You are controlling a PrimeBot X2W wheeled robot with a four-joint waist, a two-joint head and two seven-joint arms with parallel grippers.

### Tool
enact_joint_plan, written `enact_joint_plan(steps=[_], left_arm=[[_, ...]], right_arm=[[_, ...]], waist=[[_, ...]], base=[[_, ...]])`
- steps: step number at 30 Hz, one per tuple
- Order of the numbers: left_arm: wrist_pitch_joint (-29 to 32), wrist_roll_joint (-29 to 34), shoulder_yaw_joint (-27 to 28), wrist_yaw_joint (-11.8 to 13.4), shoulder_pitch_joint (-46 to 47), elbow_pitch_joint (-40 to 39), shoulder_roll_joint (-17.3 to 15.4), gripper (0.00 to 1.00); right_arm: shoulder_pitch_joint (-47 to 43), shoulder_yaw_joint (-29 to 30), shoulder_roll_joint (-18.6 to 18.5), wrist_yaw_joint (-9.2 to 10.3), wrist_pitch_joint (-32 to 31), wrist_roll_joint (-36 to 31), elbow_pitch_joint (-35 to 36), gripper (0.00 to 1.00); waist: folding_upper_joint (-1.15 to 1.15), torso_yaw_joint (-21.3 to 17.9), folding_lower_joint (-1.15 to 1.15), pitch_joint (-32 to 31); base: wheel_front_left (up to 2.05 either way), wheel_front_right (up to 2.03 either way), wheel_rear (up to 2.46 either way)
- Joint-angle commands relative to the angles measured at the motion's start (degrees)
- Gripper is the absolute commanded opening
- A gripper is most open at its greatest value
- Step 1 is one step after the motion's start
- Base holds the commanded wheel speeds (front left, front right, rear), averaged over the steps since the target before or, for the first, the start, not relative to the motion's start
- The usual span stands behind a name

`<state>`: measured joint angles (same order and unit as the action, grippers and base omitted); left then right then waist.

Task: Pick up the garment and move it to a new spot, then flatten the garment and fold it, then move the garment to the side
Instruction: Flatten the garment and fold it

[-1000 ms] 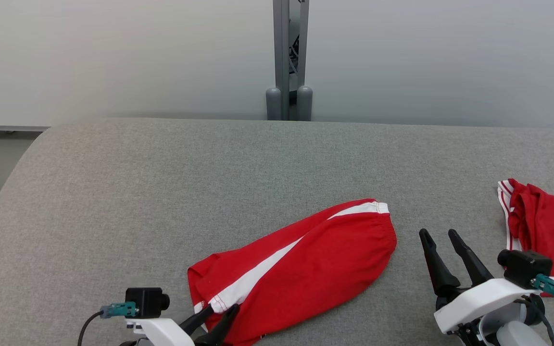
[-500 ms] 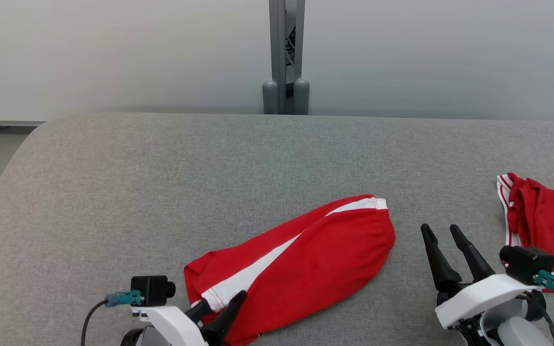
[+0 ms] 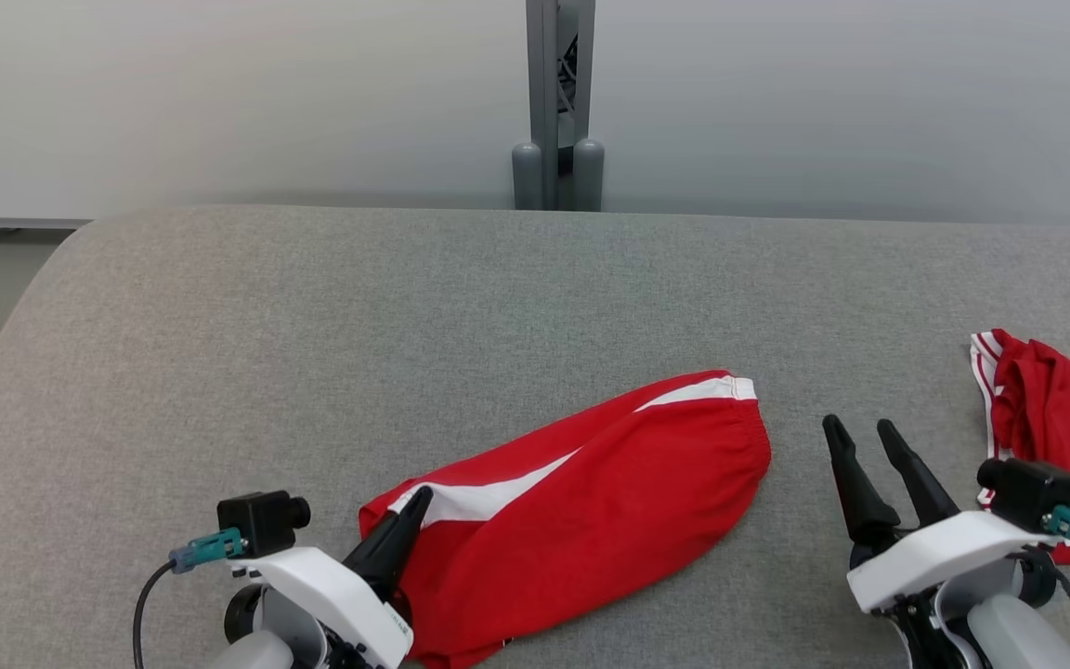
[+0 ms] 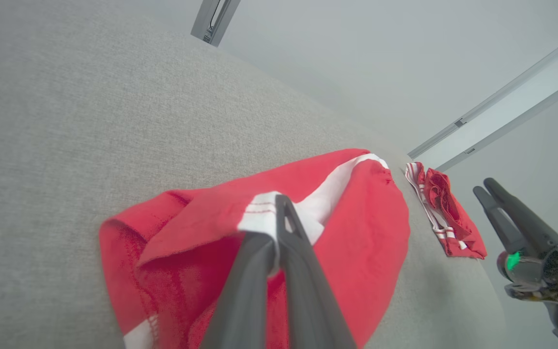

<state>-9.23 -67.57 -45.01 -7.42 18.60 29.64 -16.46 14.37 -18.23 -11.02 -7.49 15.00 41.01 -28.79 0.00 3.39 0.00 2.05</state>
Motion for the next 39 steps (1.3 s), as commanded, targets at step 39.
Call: enact_joint_plan(steps=[39], left_arm=[[-5.54,-1.64,-7.44,-0.08,8.19,0.75,0.1,0.0]], right_arm=[[19.36,-10.17,-6.77,-0.02,-25.0,41.93,-12.75,1.0]], waist=[[0.0,7.14,0.0,7.88]], base=[[0.0,0.0,0.0]])
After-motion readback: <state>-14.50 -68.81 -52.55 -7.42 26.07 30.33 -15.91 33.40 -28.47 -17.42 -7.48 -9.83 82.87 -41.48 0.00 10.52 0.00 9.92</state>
